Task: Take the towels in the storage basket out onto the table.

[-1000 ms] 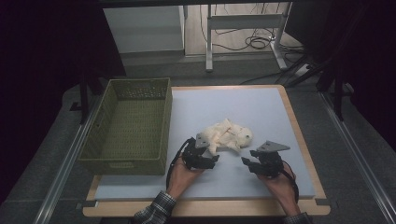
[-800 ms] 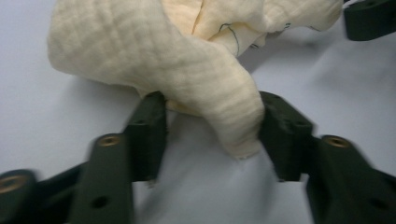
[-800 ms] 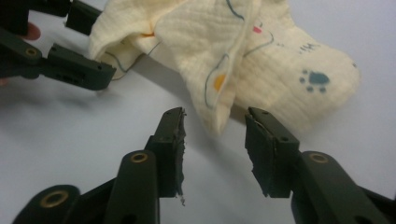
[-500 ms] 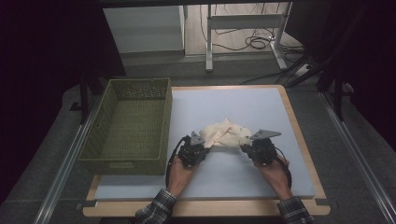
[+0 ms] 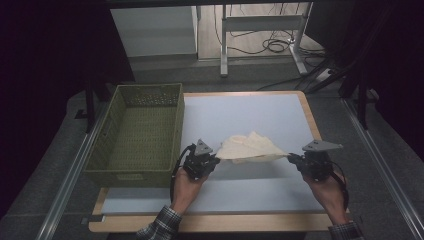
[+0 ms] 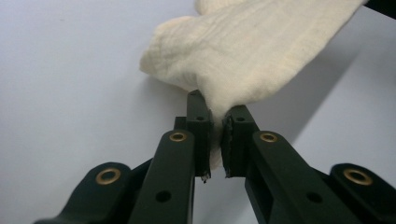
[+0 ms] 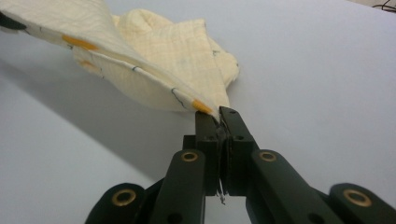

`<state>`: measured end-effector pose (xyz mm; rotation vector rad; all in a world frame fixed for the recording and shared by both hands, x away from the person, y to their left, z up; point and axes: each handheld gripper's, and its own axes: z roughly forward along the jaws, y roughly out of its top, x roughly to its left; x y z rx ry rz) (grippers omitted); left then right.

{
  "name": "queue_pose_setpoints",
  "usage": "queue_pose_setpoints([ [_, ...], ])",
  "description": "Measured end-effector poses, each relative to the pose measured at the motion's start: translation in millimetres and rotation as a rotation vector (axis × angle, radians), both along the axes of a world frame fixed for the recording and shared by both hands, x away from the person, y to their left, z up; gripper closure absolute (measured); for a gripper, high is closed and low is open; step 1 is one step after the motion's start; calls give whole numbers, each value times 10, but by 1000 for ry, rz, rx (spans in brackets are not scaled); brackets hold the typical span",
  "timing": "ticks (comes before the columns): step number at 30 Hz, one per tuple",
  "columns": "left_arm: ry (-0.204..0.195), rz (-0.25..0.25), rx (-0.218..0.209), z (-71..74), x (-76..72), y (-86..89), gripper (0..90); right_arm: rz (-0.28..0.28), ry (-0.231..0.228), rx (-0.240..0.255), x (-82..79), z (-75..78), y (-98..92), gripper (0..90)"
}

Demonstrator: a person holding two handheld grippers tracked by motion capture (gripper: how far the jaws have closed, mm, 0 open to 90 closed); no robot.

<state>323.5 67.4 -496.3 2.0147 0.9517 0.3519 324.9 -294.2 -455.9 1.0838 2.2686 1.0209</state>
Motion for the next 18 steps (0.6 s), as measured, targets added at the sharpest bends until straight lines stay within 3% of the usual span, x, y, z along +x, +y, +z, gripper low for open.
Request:
queue_pose_setpoints([
  [4, 9, -50, 33, 16, -171, -13, 823, 17, 8, 0, -160, -21, -63, 867],
  [6, 22, -70, 38, -4, -253, -5, 814, 35, 27, 7, -336, -98, -114, 865],
  [12, 84, -150, 66, -186, -508, -13, 790, 56, 66, 10, -648, -319, -169, 864],
  [15, 114, -164, 71, -284, -583, -8, 743, 57, 86, 19, -760, -425, -207, 862],
  [18, 130, -170, 79, -337, -615, 8, 621, 54, 119, 23, -840, -537, -251, 841],
])
